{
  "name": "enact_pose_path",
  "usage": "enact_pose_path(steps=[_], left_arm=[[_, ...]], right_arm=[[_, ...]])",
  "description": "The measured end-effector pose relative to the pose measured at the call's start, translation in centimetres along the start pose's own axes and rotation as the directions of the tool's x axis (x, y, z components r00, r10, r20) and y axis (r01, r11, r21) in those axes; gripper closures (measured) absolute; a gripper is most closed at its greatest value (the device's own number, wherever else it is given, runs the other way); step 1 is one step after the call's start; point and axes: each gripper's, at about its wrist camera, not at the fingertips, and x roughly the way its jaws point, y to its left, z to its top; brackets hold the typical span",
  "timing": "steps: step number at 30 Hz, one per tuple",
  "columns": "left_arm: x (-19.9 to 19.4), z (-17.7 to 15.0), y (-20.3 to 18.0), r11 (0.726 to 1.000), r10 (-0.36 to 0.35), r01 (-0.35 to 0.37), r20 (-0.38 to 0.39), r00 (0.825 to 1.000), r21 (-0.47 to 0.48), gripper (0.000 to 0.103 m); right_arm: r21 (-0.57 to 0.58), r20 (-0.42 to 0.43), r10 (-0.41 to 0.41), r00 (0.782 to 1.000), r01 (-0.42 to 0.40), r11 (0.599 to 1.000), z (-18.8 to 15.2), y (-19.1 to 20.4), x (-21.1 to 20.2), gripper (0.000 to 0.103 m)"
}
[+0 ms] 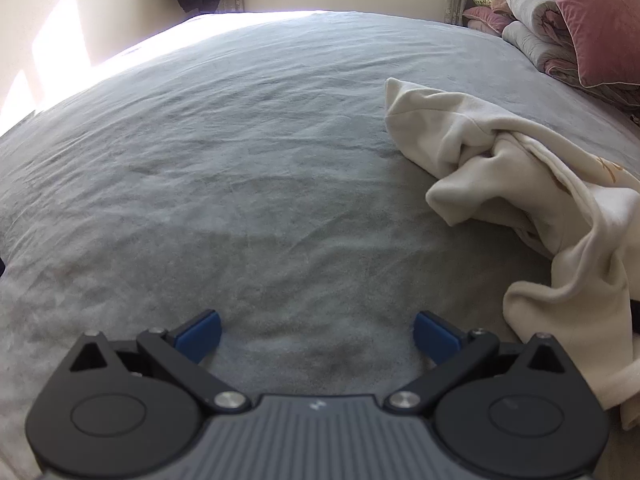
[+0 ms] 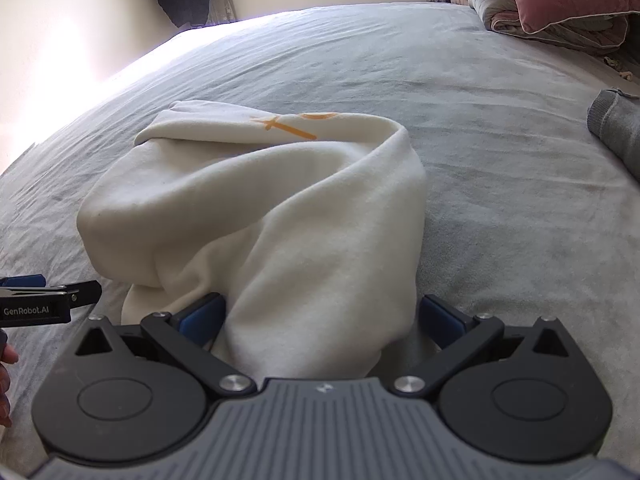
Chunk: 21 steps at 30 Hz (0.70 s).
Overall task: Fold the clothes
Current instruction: 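Close the right gripper on the sweatshirt fabric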
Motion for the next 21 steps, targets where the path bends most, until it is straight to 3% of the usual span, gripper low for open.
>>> enact_pose_path(steps=[4, 6, 9, 14, 21], left_arm=[[-0.5, 0.9, 0.6, 0.993, -0.067, 0.066, -0.011, 0.998, -0.097, 0.0], [-0.7, 1.2, 0.5, 0.986, -0.106, 0.103, -0.017, 0.994, -0.131, 0.0], [-1.1, 1.4, -0.2, 0.981, -0.14, 0.136, -0.021, 0.99, -0.138, 0.001], [-2.0, 1.1, -1.7, 0.98, -0.176, 0.175, -0.012, 0.984, -0.091, 0.001], [-2.8, 1.1, -2.2, 0.981, -0.18, 0.18, 0.01, 0.984, -0.067, 0.001]], right_arm=[[0.006, 0.026, 0.013, 1.0, -0.013, 1.0, 0.4, 0.4, -1.8, 0.0], [-0.002, 0.038, 0.016, 0.999, -0.016, 1.0, 0.5, 0.6, -2.5, 0.007], [0.006, 0.034, 0.022, 0.999, -0.022, 1.0, 0.4, 0.7, -3.2, 0.025], [0.008, 0.032, 0.078, 0.996, -0.078, 0.997, 0.4, 0.5, -4.5, 0.076], [0.027, 0.001, 0.19, 0.982, -0.19, 0.981, -0.3, -0.2, -6.4, 0.082]])
